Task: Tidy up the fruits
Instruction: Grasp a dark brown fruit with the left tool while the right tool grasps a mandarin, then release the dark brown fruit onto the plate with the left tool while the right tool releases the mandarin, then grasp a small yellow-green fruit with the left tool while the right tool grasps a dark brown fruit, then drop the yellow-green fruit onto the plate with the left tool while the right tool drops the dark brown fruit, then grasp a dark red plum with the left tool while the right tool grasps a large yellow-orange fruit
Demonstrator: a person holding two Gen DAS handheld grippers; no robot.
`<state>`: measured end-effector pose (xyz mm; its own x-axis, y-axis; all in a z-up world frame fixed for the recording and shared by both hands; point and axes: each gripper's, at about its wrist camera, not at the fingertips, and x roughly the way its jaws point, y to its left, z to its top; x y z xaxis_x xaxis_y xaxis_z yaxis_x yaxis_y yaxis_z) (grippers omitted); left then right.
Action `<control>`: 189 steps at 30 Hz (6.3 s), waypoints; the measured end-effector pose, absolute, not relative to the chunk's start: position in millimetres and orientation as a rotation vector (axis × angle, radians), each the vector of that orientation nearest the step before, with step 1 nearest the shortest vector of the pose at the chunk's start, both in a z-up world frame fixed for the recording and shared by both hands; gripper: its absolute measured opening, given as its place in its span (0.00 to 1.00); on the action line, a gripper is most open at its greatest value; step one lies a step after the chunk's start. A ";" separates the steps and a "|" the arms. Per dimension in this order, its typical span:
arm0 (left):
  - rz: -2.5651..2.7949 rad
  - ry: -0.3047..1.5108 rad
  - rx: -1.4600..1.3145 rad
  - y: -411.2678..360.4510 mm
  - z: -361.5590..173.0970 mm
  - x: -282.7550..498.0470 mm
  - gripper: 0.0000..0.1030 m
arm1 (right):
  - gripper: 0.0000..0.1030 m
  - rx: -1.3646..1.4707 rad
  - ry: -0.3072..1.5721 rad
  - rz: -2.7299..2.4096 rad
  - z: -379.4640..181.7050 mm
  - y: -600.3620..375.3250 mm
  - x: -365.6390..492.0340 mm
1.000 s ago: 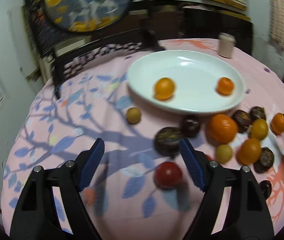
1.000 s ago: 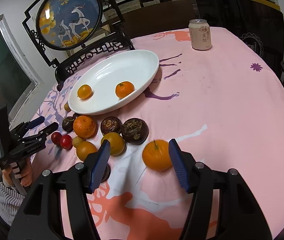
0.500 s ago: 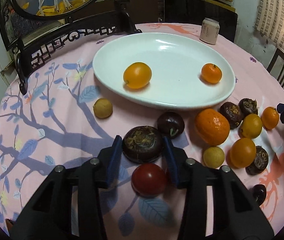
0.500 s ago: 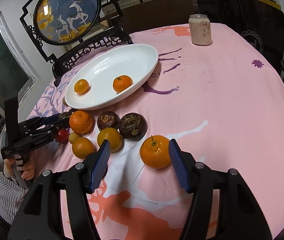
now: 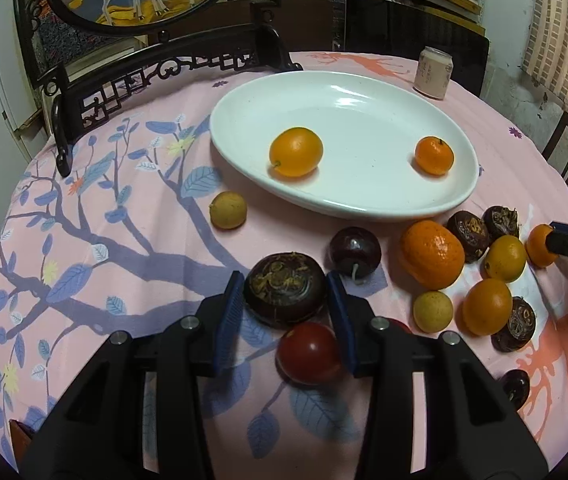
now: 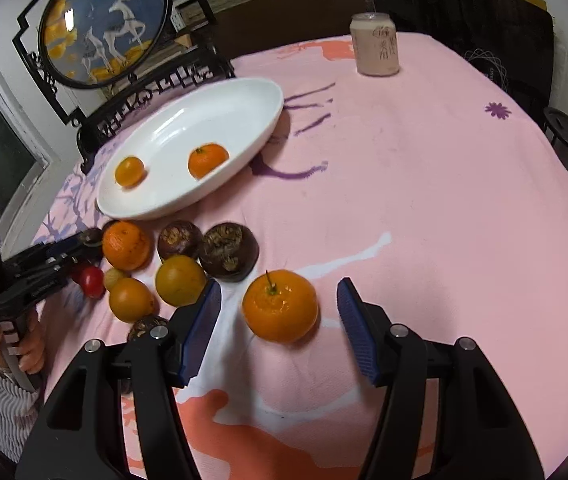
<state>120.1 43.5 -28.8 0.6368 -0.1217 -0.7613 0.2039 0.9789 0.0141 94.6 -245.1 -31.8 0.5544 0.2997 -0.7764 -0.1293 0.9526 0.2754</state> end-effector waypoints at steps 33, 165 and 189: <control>-0.231 0.864 -0.014 7.3 -4.8 191.9 0.56 | 0.46 0.304 0.900 0.369 -5.0 -170.5 221.2; -0.109 0.816 -0.078 34.0 14.6 251.8 0.49 | 0.50 0.330 0.863 0.317 5.5 -189.7 230.0; -0.163 0.786 0.215 13.1 -20.6 117.7 0.66 | 0.60 0.055 0.806 0.326 -7.4 -184.5 100.2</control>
<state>117.7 13.1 -20.6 0.6957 -0.0646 -0.7154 0.2244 0.9656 0.1311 100.2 -184.5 -7.4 0.6455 0.3071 -0.6993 -0.2652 0.9488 0.1718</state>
